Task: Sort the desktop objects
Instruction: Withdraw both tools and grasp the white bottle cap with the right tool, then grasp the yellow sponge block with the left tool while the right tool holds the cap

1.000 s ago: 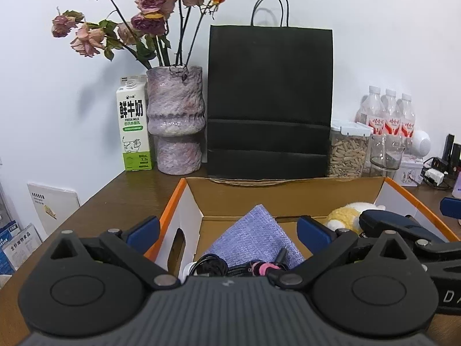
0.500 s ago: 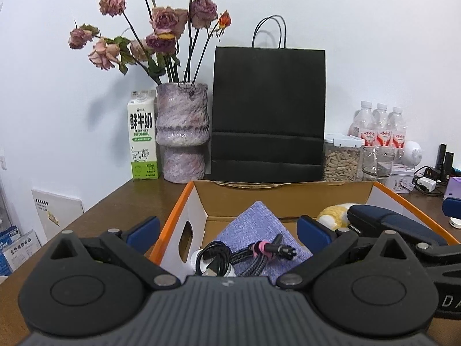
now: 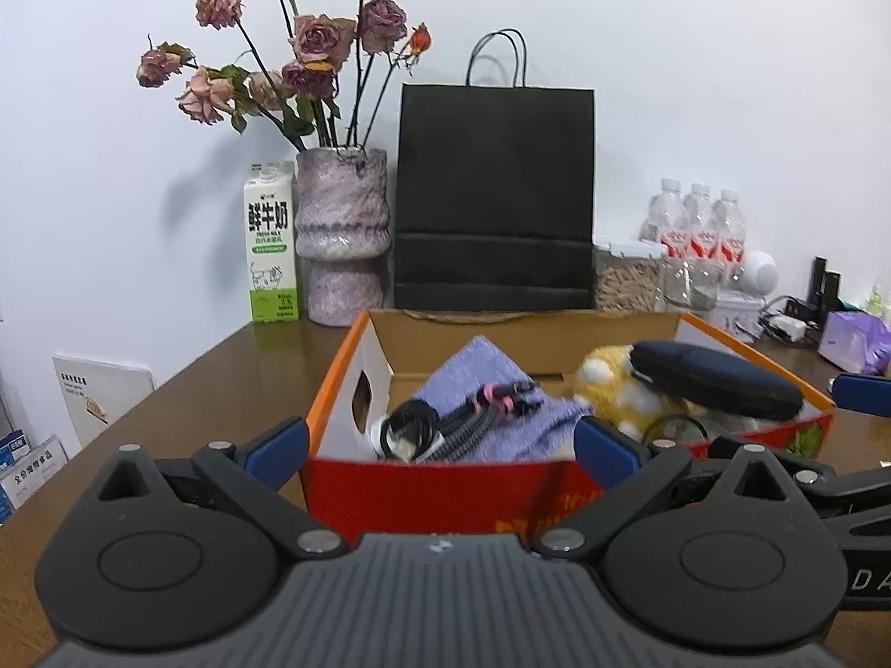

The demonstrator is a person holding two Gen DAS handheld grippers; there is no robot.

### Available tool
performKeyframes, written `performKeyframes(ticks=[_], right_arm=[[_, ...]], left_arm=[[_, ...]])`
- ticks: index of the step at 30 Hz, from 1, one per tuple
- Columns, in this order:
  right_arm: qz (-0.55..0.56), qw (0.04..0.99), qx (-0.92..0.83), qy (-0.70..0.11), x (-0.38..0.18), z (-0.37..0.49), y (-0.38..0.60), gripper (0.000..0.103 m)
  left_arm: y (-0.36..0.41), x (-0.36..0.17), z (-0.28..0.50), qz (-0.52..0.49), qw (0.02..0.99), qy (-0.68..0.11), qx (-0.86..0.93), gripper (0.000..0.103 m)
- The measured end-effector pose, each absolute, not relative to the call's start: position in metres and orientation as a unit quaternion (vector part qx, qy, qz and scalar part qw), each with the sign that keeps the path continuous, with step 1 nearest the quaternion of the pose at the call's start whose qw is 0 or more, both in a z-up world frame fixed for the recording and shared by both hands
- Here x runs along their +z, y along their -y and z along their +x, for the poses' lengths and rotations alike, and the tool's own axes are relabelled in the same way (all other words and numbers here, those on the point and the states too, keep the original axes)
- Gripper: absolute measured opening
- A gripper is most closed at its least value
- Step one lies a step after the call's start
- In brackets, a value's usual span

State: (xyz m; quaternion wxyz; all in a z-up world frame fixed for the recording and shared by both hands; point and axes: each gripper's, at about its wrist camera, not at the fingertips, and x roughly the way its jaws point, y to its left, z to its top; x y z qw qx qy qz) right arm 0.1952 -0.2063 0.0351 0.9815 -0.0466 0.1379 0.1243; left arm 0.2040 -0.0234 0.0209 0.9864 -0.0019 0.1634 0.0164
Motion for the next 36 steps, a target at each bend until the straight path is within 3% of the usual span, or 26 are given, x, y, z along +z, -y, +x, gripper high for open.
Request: performKeyframes(ticks=[13,19,27,31,33,36], right_arm=[[-0.045,0.969,0.129,-0.205,0.018,0.184,0.217,0.103],[-0.07,0.957,0.129,-0.25,0.005,0.188,0.211,0.093],[-0.06,0.933,0.176,-0.307,-0.007,0.197,0.204,0.064],[-0.051,0.93,0.183,-0.314,-0.008,0.198,0.203,0.059],[-0.054,0.93,0.194,-0.309,-0.007,0.195,0.201,0.03],[-0.054,0.929,0.199,-0.307,-0.006,0.193,0.201,0.027]], left_arm=[[0.009,0.009,0.192,-0.007,0.976,-0.219,0.007,0.103],[0.003,0.003,0.195,-0.01,0.97,-0.245,0.004,0.103],[0.009,0.002,0.193,0.001,0.967,-0.255,-0.007,0.103],[0.013,0.001,0.192,0.009,0.967,-0.256,-0.014,0.103],[0.014,0.0,0.192,0.011,0.966,-0.258,-0.015,0.103],[0.016,-0.001,0.192,0.011,0.965,-0.261,-0.013,0.103]])
